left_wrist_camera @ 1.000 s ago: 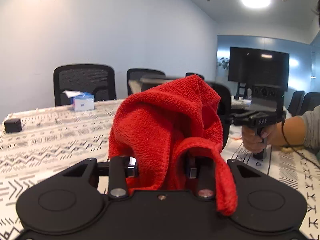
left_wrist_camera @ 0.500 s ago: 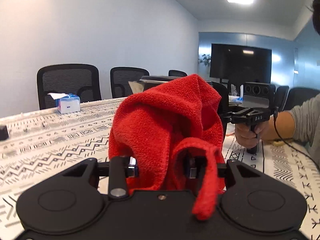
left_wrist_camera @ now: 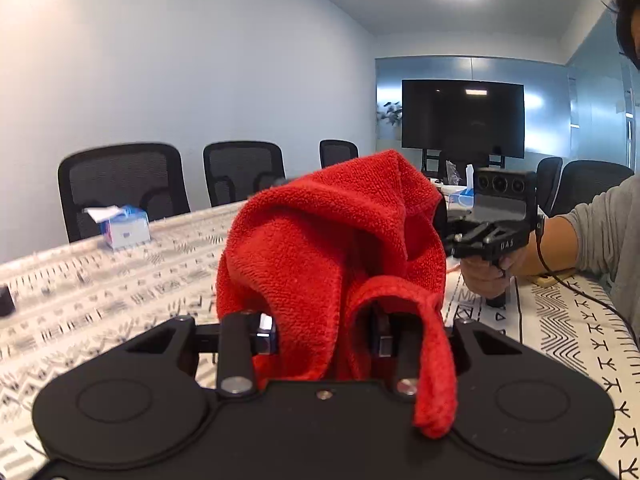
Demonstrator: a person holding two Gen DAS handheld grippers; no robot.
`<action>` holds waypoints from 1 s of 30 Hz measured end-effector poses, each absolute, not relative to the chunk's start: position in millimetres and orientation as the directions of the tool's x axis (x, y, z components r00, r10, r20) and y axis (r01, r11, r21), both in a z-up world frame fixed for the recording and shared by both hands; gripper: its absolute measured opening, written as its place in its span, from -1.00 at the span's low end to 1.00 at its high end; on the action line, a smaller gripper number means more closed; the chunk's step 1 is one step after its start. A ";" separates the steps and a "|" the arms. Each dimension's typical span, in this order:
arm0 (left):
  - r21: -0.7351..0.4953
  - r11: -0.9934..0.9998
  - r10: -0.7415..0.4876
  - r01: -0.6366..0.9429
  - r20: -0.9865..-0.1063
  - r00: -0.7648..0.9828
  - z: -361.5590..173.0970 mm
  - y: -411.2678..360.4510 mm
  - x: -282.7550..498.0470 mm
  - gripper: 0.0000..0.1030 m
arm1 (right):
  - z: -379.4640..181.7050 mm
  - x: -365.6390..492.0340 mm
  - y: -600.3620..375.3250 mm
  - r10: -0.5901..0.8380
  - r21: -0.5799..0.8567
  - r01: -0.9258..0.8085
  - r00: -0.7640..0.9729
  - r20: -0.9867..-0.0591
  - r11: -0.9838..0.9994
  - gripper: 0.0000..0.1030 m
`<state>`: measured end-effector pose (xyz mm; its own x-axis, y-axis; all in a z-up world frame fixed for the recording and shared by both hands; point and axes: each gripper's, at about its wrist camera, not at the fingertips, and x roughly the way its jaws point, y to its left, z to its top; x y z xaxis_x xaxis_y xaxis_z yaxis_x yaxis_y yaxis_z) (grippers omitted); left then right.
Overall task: Clean container
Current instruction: 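Rub the red towel over the kettle side with the left gripper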
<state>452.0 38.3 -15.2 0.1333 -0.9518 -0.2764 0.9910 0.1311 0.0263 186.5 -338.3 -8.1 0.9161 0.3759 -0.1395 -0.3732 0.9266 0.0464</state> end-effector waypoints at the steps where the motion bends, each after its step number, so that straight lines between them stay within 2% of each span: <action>1: 0.032 0.131 -0.952 0.991 -0.273 0.135 -13.3 38.1 451.3 -0.20 | -8.1 186.4 -338.3 0.376 0.046 -0.373 0.916 -0.140 0.927 -0.40; 8: 0.027 0.138 -0.921 0.990 -0.363 0.138 -31.3 29.9 453.9 -0.20 | -8.1 186.5 -338.5 0.375 0.045 -0.373 0.916 -0.140 0.927 -0.40; 15: 0.048 0.123 -0.947 0.991 -0.294 0.132 -7.4 34.0 452.7 -0.20 | -8.7 186.3 -338.1 0.375 0.045 -0.373 0.916 -0.139 0.927 -0.40; 18: 0.051 0.121 -0.936 0.991 -0.327 0.131 -15.3 31.6 455.1 -0.20 | -9.0 186.3 -337.7 0.375 0.044 -0.372 0.917 -0.140 0.927 -0.40; 20: 0.064 0.117 -0.913 0.991 -0.386 0.133 -26.5 26.2 456.9 -0.21 | -8.9 186.3 -337.2 0.374 0.043 -0.372 0.917 -0.140 0.927 -0.40; 22: 0.059 0.115 -0.908 0.992 -0.398 0.129 -30.6 24.5 459.0 -0.21 | -8.9 186.2 -336.9 0.373 0.043 -0.370 0.918 -0.139 0.928 -0.40; 27: 0.047 0.106 -0.943 0.993 -0.314 0.115 -16.7 32.0 459.8 -0.21 | -9.1 187.2 -336.9 0.373 0.044 -0.370 0.917 -0.139 0.928 -0.40; 30: 0.053 0.104 -0.943 0.993 -0.312 0.116 -16.1 31.5 458.3 -0.21 | -9.5 188.2 -337.6 0.373 0.044 -0.371 0.917 -0.139 0.928 -0.40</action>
<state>458.3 31.5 -16.1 0.1159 -0.9430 -0.3121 0.9931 0.1045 0.0531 188.2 -337.6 -9.5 0.9173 0.3732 -0.1388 -0.3707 0.9277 0.0443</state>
